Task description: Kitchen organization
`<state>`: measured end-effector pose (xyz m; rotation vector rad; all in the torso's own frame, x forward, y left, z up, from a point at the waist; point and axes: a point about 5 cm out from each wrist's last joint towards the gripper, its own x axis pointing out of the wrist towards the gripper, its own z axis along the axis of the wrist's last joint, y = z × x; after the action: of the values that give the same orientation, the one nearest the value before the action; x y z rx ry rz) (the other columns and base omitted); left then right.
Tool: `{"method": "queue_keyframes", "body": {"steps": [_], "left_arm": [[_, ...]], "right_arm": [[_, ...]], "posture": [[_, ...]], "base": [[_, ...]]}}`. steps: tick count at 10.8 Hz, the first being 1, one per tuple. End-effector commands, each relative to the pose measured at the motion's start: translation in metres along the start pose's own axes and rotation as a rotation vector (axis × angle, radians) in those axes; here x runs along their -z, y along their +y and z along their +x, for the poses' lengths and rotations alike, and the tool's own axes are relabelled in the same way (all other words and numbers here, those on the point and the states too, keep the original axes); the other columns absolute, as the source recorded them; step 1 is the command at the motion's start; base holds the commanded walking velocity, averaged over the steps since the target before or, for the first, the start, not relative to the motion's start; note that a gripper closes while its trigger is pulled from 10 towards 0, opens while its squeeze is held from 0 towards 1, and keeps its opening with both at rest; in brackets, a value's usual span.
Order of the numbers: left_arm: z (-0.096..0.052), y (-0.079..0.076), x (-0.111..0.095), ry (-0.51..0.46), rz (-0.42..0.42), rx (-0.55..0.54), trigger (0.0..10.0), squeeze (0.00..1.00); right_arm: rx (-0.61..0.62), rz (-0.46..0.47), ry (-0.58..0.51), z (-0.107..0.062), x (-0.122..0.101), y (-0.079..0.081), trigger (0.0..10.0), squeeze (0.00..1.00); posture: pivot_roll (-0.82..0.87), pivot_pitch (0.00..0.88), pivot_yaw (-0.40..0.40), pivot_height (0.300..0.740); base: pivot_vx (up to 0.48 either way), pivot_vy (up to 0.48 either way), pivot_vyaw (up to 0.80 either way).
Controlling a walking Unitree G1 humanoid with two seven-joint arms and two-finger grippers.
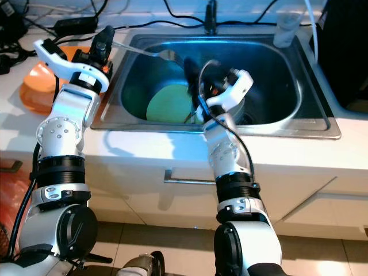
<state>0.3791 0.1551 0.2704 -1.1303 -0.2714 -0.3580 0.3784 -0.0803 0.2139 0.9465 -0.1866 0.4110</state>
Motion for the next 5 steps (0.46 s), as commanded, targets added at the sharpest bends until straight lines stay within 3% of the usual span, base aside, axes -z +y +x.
{"method": "queue_keyframes", "body": {"steps": [1, 3, 4, 5], "left_arm": [[-0.001, 0.002, -0.001, -0.005, 0.021, 0.001, 0.0, 0.00], [0.003, 0.001, -0.004, -0.036, 0.030, 0.011, 0.0, 0.00], [0.004, 0.002, -0.003, -0.049, 0.022, 0.006, 0.0, 0.00], [0.004, 0.003, -0.002, -0.050, 0.020, 0.006, 0.0, 0.00]], "right_arm": [[-0.002, 0.084, -0.006, -0.002, 0.008, 0.006, 10.0, 0.00], [-0.039, 0.085, -0.017, -0.001, -0.005, 0.012, 10.0, 0.00], [-0.057, 0.075, -0.030, 0.001, -0.015, 0.016, 10.0, 0.41], [-0.059, 0.076, -0.033, 0.001, -0.017, 0.017, 10.0, 0.66]], "posture": [[0.04, 0.108, 0.060, 0.740], [0.02, 0.104, 0.039, 0.740], [0.01, 0.101, 0.034, 0.740], [0.01, 0.101, 0.034, 0.740]], "base": [[0.000, 0.000, 0.00], [0.000, 0.000, 0.00], [0.000, 0.000, 0.00], [0.000, 0.000, 0.00]]}}
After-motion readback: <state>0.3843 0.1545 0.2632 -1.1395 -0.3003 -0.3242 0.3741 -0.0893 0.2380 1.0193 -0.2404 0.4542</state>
